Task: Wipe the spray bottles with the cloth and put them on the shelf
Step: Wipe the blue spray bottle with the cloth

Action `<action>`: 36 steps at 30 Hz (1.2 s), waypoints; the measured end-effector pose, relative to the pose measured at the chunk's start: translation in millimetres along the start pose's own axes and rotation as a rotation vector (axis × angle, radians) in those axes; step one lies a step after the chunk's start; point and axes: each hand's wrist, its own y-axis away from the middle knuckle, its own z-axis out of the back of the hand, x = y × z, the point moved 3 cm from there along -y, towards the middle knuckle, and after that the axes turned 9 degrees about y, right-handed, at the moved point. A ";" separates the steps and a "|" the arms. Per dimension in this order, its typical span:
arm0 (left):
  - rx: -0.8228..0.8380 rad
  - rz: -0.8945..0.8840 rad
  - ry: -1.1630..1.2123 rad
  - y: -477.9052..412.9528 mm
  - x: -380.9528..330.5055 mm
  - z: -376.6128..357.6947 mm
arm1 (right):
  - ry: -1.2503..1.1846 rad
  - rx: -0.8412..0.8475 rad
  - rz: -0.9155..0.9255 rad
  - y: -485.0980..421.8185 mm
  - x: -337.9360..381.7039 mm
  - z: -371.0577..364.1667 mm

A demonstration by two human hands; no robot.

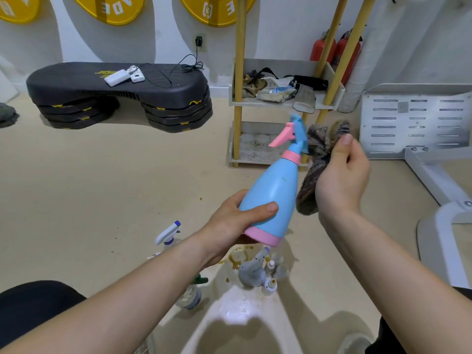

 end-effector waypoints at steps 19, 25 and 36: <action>-0.300 -0.282 -0.382 4.0 -19.4 4.7 | 0.462 0.635 0.956 48.4 -6.4 -11.9; -0.345 -0.260 -0.831 7.8 -15.3 -8.3 | 0.554 0.576 0.827 33.1 -9.0 -10.0; -0.227 -0.261 -0.296 4.5 -12.0 6.5 | 0.333 0.721 0.905 68.5 -4.8 -6.8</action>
